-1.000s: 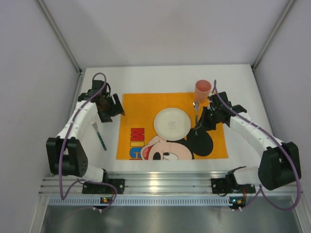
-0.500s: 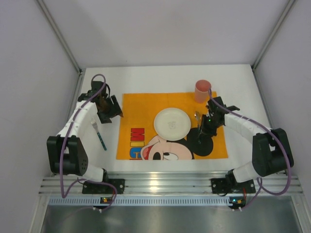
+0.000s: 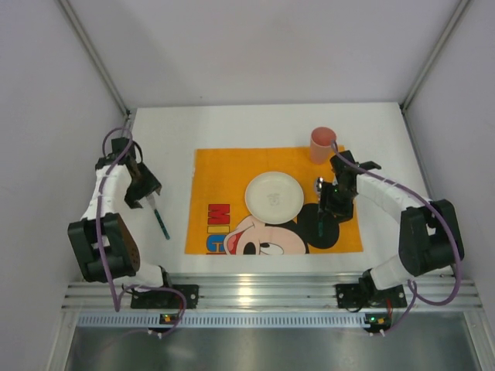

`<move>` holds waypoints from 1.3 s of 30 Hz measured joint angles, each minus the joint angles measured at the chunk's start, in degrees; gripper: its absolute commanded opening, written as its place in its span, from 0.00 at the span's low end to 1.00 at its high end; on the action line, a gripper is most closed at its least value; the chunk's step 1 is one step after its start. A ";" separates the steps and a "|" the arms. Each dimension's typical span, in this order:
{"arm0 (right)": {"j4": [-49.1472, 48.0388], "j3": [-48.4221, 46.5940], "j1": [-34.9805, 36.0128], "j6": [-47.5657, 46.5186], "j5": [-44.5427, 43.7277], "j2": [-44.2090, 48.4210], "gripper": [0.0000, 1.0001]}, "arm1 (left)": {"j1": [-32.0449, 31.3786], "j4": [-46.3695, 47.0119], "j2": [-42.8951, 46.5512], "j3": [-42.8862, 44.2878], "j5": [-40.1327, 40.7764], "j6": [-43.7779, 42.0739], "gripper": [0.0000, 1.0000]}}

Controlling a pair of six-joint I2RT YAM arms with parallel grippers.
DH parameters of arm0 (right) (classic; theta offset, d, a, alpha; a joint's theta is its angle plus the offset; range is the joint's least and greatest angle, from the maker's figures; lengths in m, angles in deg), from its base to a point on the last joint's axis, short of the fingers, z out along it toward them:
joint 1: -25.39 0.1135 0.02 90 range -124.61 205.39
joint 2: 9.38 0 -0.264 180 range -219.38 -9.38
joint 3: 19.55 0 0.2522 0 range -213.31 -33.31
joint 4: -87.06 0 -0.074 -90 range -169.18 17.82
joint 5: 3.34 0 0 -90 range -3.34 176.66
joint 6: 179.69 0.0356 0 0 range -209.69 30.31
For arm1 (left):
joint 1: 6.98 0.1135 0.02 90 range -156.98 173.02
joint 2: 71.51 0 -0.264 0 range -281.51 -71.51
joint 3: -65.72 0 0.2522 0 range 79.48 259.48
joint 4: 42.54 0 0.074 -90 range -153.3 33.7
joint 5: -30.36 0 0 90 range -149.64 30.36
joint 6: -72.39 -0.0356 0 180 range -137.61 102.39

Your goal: Set the dinner table for one person

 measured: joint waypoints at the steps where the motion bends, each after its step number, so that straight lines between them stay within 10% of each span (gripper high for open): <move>1: 0.55 -0.76 0.00 -0.07 -0.17 0.07 0.56 | 1.40 -0.48 0.02 -0.55 1.14 0.04 0.69; 15: 4.55 -8.59 -0.44 -2.08 -1.29 0.24 0.56 | 4.39 4.31 -5.64 -9.31 -2.62 1.16 0.55; 25: 6.21 -12.26 -2.54 -4.09 -1.25 -2.71 0.56 | 3.43 9.40 -11.02 -9.33 -4.09 -1.07 0.00; 39: 8.48 -19.45 -8.09 -7.52 -1.38 -4.79 0.55 | -3.02 9.35 -7.72 -0.52 -1.60 -3.30 0.00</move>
